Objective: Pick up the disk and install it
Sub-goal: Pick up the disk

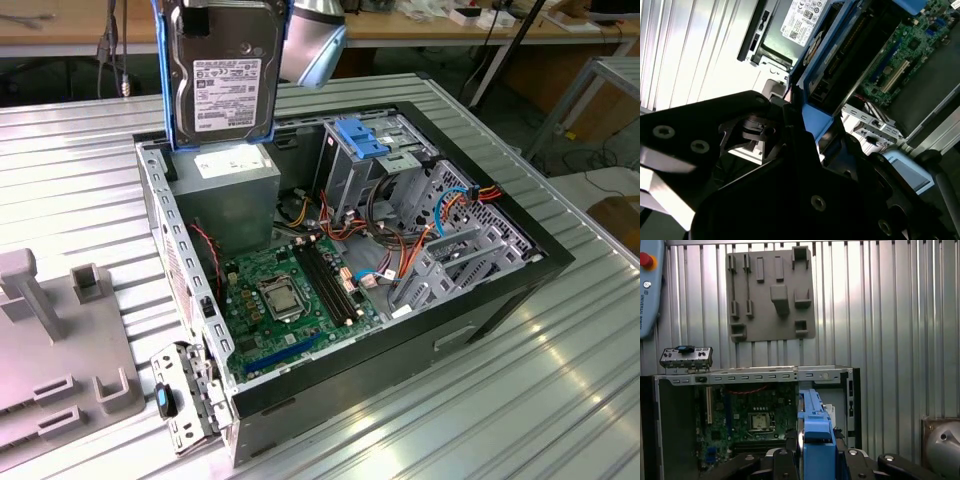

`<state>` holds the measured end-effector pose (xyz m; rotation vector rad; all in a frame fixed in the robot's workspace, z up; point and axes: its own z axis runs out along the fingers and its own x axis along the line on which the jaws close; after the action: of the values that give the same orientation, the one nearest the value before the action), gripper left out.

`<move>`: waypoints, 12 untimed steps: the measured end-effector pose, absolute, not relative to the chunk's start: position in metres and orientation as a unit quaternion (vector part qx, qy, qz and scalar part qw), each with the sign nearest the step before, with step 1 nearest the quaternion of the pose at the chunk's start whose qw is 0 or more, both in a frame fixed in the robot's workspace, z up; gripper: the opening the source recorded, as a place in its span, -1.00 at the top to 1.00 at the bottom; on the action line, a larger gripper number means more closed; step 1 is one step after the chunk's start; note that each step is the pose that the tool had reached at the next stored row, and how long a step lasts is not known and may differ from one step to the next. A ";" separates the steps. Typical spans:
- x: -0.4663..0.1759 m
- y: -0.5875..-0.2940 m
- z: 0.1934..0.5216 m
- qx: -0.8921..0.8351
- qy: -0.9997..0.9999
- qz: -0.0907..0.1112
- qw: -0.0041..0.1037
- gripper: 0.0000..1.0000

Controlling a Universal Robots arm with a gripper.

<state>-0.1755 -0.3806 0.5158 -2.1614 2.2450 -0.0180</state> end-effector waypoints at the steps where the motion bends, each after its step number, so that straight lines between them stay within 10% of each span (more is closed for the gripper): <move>1: -0.174 -0.383 0.516 -0.693 0.721 -0.006 0.012 0.26; 12: -0.146 -0.400 0.513 -0.693 0.721 -0.007 0.012 0.26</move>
<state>-0.1461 -0.4000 0.5134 -2.1620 2.2473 -0.0213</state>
